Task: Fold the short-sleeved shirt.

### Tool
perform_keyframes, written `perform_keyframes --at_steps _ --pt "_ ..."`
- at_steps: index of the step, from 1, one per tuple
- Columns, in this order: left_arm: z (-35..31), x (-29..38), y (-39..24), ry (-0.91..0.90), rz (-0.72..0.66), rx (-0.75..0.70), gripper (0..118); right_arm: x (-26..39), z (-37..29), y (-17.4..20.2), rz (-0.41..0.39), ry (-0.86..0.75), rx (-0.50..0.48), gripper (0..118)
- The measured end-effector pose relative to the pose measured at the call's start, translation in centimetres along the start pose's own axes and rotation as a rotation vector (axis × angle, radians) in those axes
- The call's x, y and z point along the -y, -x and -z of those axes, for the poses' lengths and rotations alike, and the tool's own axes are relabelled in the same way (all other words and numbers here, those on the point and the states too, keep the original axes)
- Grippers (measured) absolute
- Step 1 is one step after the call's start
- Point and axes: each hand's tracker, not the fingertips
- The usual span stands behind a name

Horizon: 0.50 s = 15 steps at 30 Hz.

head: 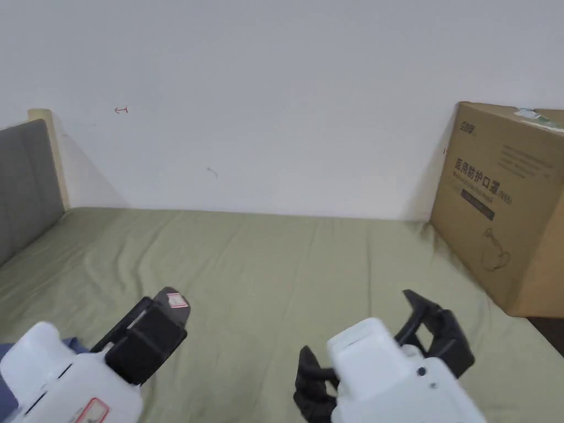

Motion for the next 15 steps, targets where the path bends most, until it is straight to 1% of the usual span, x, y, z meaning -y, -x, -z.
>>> perform_keyframes --at_steps 1,3,4,5,6,7,8,9,11,13,15 --pt "-0.1 -0.3 -1.3 -0.020 0.132 0.010 118 -0.1 0.0 -1.0 0.113 -0.008 0.015 118" --pt "-0.4 -0.6 -3.9 -0.070 0.437 0.028 118 0.3 -0.1 -3.1 0.385 -0.011 0.039 118" --pt "-0.5 -0.4 -4.8 -0.088 0.551 0.022 118 1.0 -0.1 -3.9 0.476 -0.013 0.050 118" --pt "-0.7 0.1 -5.5 -0.104 0.655 0.011 118 1.7 0.0 -4.6 0.568 0.000 0.086 118" --pt "-0.8 0.7 -6.1 -0.109 0.741 -0.008 118 2.6 0.0 -5.1 0.651 0.027 0.131 118" --pt "-0.7 1.2 -6.4 -0.118 0.771 -0.038 118 3.5 0.1 -5.6 0.702 0.037 0.141 118" --pt "-0.7 1.8 -6.5 -0.138 0.758 -0.071 118 4.4 0.1 -6.0 0.749 0.055 0.154 118" --pt "-0.5 2.2 -6.3 -0.137 0.726 -0.054 118 5.1 0.3 -6.2 0.763 0.096 0.182 118" --pt "-0.3 2.2 -5.9 -0.079 0.647 -0.036 118 5.9 0.5 -6.5 0.733 0.121 0.207 118" --pt "0.1 1.8 -5.3 -0.032 0.611 -0.013 118 5.9 0.3 -6.3 0.672 0.120 0.232 118" --pt "0.1 1.8 -5.3 -0.043 0.625 -0.029 118 5.7 0.1 -6.2 0.605 0.074 0.246 118"
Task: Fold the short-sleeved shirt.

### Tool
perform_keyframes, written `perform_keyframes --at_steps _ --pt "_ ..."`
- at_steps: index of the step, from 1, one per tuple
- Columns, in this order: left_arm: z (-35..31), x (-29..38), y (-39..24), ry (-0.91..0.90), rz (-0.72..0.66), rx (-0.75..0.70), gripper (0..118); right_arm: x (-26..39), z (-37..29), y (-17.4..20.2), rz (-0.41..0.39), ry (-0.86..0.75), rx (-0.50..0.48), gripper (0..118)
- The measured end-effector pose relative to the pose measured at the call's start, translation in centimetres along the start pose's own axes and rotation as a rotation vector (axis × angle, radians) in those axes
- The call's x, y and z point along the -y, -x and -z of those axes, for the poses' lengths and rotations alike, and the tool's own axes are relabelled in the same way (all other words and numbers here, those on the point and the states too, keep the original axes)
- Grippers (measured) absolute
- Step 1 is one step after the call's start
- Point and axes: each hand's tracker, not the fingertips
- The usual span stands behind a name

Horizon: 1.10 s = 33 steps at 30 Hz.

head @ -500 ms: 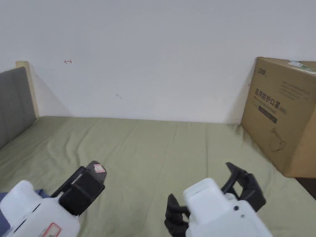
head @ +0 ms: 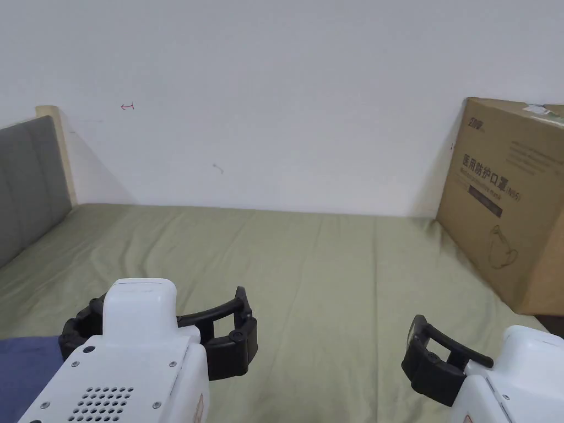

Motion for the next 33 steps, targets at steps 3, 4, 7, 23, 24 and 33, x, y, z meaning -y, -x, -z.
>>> perform_keyframes --at_steps 3,4,7,23,24,33 --pt "0.0 -0.2 0.2 -0.007 0.021 -0.008 118 -0.4 -0.5 0.8 -0.058 -0.048 0.005 118" --pt "-0.1 -0.3 0.2 -0.007 0.028 -0.004 118 -0.5 -0.6 0.9 -0.072 -0.054 -0.008 118" --pt "-0.4 -0.5 0.1 -0.006 0.057 0.002 118 -0.8 -1.1 1.5 -0.127 -0.070 -0.016 118" --pt "-0.6 -1.1 1.0 0.012 0.023 0.004 0 -1.7 -1.9 1.9 -0.116 -0.078 -0.125 2" --pt "-0.4 -1.2 0.9 0.013 0.045 0.001 0 -1.7 -1.8 2.0 -0.120 -0.078 -0.116 2" --pt "-2.8 -1.9 5.2 0.015 0.092 -0.157 0 -1.9 -1.4 6.1 -0.098 -0.089 -0.320 2"
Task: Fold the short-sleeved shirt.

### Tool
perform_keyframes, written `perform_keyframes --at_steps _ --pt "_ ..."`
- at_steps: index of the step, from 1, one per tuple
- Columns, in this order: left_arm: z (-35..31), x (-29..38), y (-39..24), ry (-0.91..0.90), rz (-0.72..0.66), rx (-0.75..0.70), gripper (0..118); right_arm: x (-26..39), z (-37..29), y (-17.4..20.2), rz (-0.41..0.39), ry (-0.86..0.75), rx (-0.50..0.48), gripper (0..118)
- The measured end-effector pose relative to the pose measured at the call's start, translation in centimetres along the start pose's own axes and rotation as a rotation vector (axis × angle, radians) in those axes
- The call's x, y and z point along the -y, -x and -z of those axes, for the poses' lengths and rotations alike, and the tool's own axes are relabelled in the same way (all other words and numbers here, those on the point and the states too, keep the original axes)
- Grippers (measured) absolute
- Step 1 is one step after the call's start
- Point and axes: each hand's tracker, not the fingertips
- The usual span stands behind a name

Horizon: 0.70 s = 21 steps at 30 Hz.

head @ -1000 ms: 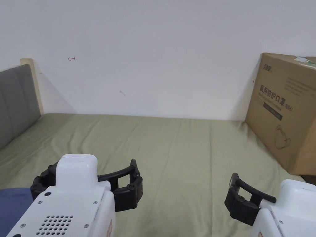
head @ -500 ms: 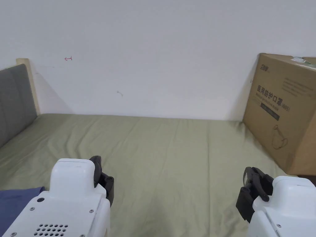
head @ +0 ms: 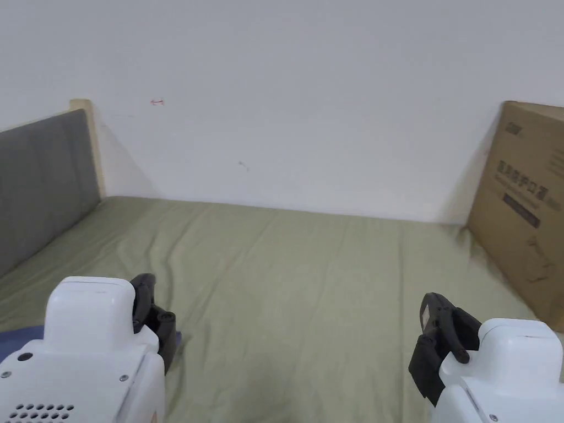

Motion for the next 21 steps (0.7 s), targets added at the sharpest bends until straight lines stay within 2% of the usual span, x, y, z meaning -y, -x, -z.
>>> perform_keyframes --at_steps 3,6,11,14,21 --pt "-1.5 0.0 3.3 0.012 0.002 -0.118 0 0.1 1.3 3.4 0.018 -0.002 -0.142 2" --pt "-3.3 0.1 6.9 0.020 -0.055 -0.225 0 0.4 2.2 7.4 0.002 0.001 -0.287 2" --pt "-5.7 0.6 10.9 0.044 -0.020 -0.402 0 1.2 2.8 13.0 -0.007 0.017 -0.457 2" --pt "-5.9 1.4 12.7 0.089 -0.016 -0.461 1 1.7 3.0 15.2 -0.017 0.036 -0.519 2" --pt "-2.8 5.0 15.2 0.200 -0.057 -0.461 0 3.0 4.1 17.5 -0.039 0.093 -0.557 2"
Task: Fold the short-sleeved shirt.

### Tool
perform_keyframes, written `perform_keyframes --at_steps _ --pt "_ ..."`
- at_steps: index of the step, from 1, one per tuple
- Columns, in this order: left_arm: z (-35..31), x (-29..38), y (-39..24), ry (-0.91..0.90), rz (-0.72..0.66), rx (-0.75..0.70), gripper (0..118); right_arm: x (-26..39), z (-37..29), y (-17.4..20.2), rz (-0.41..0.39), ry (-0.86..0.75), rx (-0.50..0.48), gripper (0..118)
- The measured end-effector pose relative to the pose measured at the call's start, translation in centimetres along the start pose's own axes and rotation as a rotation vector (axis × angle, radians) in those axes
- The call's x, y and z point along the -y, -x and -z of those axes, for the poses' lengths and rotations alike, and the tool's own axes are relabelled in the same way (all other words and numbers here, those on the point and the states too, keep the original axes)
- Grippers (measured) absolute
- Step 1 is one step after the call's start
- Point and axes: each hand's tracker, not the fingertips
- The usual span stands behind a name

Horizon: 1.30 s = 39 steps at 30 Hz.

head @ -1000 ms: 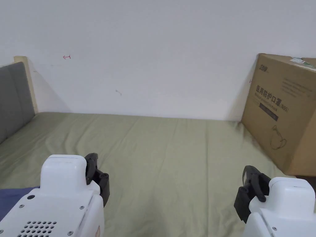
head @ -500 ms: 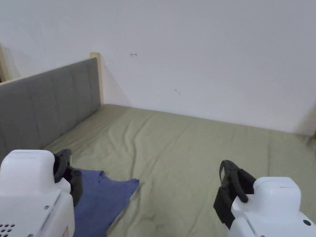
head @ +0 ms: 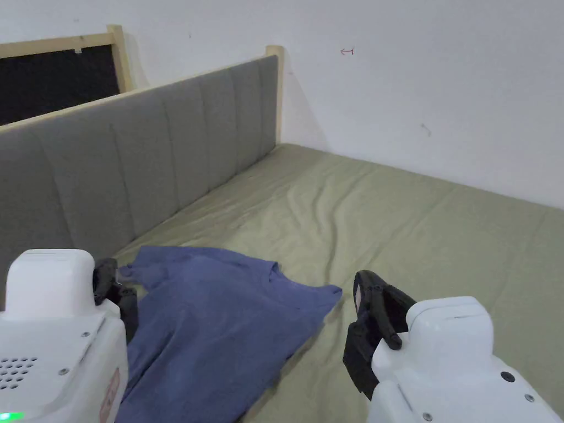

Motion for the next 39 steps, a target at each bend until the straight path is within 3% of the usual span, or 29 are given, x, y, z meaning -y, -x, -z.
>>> perform_keyframes --at_steps 6,10,14,16,17,18,19,20,25,27,28,31,32,33,36,39 --pt "10.7 4.4 -0.8 0.258 -0.055 0.113 0 1.7 1.8 -1.0 0.013 0.093 0.019 2" --pt "18.0 8.1 -2.7 0.432 0.000 0.136 1 3.5 2.8 -1.9 0.018 0.174 0.036 2" --pt "23.5 11.0 -4.7 0.541 -0.042 0.221 1 5.2 3.8 -2.9 0.041 0.250 0.050 2" --pt "25.6 12.1 -5.8 0.606 0.008 0.196 6 5.8 4.1 -3.5 0.055 0.276 0.058 2" --pt "26.4 12.5 -6.2 0.620 0.035 0.185 33 6.1 4.3 -3.8 0.062 0.290 0.061 2" --pt "27.0 12.9 -6.5 0.625 0.055 0.187 81 6.4 4.5 -4.2 0.066 0.299 0.068 2" --pt "27.5 13.2 -6.7 0.639 0.061 0.202 96 6.5 4.7 -4.4 0.069 0.309 0.073 2" --pt "27.7 13.5 -6.8 0.649 0.052 0.208 96 6.8 4.9 -4.8 0.074 0.324 0.079 2" --pt "29.4 14.8 -7.9 0.688 0.075 0.195 95 8.2 5.8 -6.3 0.157 0.404 0.073 2" --pt "30.2 16.1 -8.4 0.757 0.104 0.207 86 8.5 5.8 -6.5 0.173 0.414 0.076 2" --pt "30.3 16.4 -8.3 0.737 0.083 0.203 74 8.6 5.8 -6.6 0.173 0.418 0.078 2" --pt "30.0 15.3 -7.9 0.738 0.037 0.218 57 9.0 5.8 -6.8 0.169 0.438 0.088 2" --pt "30.1 14.9 -7.8 0.731 0.028 0.216 25 9.2 5.9 -6.9 0.176 0.445 0.094 2" --pt "30.4 15.2 -7.9 0.749 0.024 0.189 9 9.4 5.9 -7.1 0.191 0.453 0.099 2" --pt "30.5 15.6 -8.0 0.761 0.053 0.213 9 9.7 5.5 -7.4 0.232 0.464 0.101 2" --pt "30.7 14.5 -6.6 0.787 -0.067 0.242 7 9.6 4.8 -7.6 0.210 0.468 0.118 2"
